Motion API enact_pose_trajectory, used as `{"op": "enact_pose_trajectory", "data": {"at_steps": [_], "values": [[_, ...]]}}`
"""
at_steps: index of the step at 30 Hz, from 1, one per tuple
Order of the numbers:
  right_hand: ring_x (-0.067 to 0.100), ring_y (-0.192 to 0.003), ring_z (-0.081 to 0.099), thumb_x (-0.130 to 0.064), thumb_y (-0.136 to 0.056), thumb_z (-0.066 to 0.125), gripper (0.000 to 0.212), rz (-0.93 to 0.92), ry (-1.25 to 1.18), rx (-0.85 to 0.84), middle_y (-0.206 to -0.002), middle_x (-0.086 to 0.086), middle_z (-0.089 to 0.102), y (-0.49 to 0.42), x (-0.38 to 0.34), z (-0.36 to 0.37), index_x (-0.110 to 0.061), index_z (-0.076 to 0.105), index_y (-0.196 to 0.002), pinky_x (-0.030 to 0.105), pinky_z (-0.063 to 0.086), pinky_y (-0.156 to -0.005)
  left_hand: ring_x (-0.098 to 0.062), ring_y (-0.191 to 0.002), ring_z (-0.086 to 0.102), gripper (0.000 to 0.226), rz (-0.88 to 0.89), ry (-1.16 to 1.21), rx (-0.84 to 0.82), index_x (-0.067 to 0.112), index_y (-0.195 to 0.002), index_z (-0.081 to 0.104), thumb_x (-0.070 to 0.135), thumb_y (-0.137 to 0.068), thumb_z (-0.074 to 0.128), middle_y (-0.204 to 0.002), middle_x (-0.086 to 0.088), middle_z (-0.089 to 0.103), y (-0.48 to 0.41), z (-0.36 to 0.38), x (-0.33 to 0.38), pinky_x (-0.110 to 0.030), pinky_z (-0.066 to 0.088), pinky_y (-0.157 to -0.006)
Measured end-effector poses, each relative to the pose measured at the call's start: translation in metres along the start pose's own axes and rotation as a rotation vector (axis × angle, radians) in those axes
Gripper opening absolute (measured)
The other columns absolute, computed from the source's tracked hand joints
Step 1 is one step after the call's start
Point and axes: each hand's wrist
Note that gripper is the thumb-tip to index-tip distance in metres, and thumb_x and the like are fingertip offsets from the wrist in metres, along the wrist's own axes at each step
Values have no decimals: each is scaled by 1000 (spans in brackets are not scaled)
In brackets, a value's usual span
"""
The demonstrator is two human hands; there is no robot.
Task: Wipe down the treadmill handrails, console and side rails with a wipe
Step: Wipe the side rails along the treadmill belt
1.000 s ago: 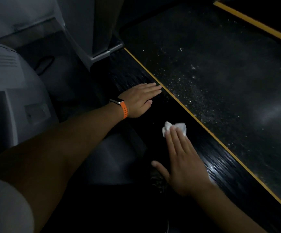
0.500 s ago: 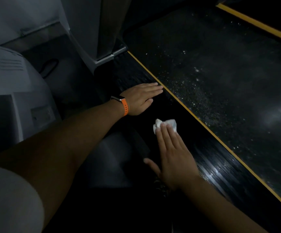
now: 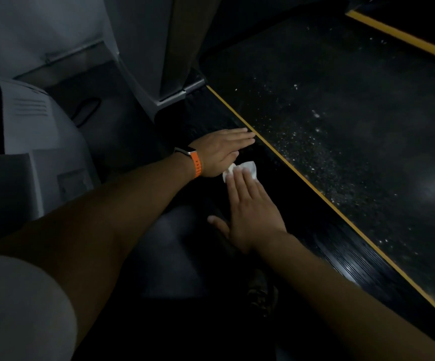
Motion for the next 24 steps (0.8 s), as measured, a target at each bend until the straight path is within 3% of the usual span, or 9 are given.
{"op": "enact_pose_trajectory", "data": {"at_steps": [6,10,12,17,22,24], "values": [[31,-161,1,-75,-102,21,99,-29,-47,181,-173,18,5,63,18,34,1,13,-164,47,14,-129,-13,-156,21,54,-5,7,52,11,-155,42,13,-102,43,-165,-2,34,3,5,-5,-26,13,-127],[31,-159,-19,-78,-96,2,101,36,-43,63,-170,16,-21,19,10,13,-3,-14,-163,46,4,-131,-12,-156,20,54,-28,19,49,12,-156,41,14,-102,42,-166,-1,33,3,4,-3,-26,12,-127],[30,-158,-23,-77,-100,3,98,56,-23,9,-169,16,-25,-12,10,-4,-4,-19,-161,45,-2,-131,-11,-156,18,55,-42,8,31,13,-157,40,17,-102,39,-167,0,31,2,3,-2,-27,12,-127],[27,-157,-25,-78,-99,3,98,26,-41,34,-170,13,-25,13,23,6,-5,-19,-162,44,-1,-131,-12,-156,20,56,-33,14,47,13,-156,42,19,-100,39,-166,-1,33,2,4,-4,-29,15,-127],[27,-162,-1,-77,-102,19,99,45,-79,168,-173,16,4,81,37,35,0,10,-164,44,12,-128,-15,-156,21,54,-19,4,59,12,-156,42,15,-102,42,-165,-2,34,2,6,-7,-31,15,-127],[29,-161,-4,-78,-100,13,101,66,-91,141,-173,15,-3,66,32,28,0,5,-165,44,9,-130,-15,-156,21,55,-15,-1,59,12,-156,42,17,-101,42,-165,-1,34,2,6,-6,-33,17,-128]]}}
Point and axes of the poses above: each hand's wrist, its own y-axis away from the middle knuckle, its own z-axis out of the palm, x = y × z
